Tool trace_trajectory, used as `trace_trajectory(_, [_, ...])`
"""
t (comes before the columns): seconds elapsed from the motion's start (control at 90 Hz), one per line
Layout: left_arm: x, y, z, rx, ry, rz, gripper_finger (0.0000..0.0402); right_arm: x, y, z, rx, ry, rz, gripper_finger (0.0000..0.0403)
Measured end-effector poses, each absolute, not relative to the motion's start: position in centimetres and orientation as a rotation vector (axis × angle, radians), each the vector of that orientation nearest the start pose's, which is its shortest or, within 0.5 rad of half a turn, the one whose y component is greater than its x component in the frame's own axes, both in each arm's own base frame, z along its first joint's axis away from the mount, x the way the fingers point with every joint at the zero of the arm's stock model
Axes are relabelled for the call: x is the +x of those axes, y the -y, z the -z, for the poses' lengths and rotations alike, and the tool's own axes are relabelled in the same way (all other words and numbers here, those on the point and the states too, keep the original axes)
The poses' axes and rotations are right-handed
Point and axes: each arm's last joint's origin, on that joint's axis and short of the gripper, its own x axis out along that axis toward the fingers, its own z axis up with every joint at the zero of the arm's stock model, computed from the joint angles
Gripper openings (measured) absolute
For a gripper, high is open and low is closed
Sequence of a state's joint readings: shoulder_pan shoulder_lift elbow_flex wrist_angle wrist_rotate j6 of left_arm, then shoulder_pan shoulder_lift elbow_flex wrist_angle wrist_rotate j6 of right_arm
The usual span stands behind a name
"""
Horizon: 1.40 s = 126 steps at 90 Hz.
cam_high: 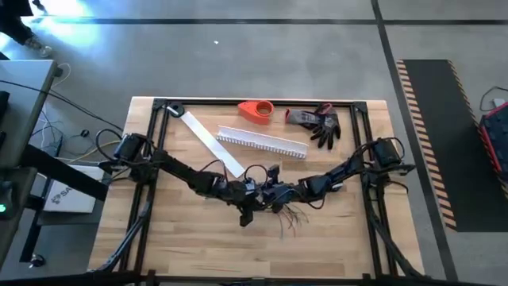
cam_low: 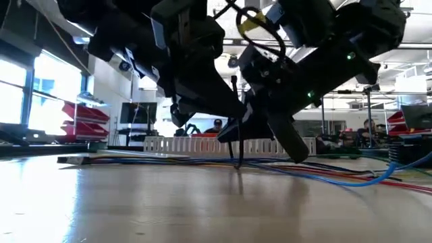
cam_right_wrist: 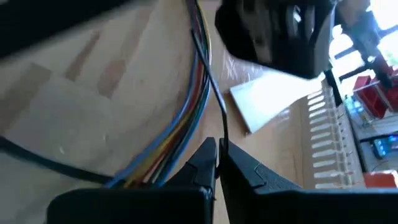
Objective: Ziptie cables
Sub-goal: Wrap the cable wires with the black zip tie
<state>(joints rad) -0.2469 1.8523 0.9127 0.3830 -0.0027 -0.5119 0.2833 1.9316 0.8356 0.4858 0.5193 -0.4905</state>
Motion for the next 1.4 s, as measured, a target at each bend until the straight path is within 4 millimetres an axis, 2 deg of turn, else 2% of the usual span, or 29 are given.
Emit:
trace_trajectory(0.278, [35.7, 8.8, -14.3, -0.433, -0.597, 0.092, 0.0000, 34.5, -8.6, -10.7, -0.714, -0.612, 0.095, 0.0000])
trace_trajectory(0.456, [34.2, 8.8, -13.0, -0.504, -0.539, 0.088, 0.0000, 34.5, -8.6, -10.7, -0.697, -0.610, 0.101, 0.0000])
trace_trajectory(0.6, [33.4, 8.9, -12.7, -0.533, -0.451, 0.096, 0.0000, 34.5, -8.5, -10.7, -0.697, -0.611, 0.102, 0.0000])
trace_trajectory(0.844, [33.5, 8.9, -12.8, -0.556, -0.449, 0.126, 0.0000, 34.5, -8.6, -10.7, -0.682, -0.605, 0.107, 0.0000])
trace_trajectory(1.133, [33.7, 8.3, -11.8, -0.598, -0.490, 0.130, 0.0000, 34.4, -8.8, -10.8, -0.672, -0.599, 0.104, 0.0000])
trace_trajectory(1.4, [35.2, 8.7, -11.8, -0.574, -0.478, 0.184, 0.0000, 34.4, -8.9, -10.8, -0.673, -0.598, 0.093, 0.0000])
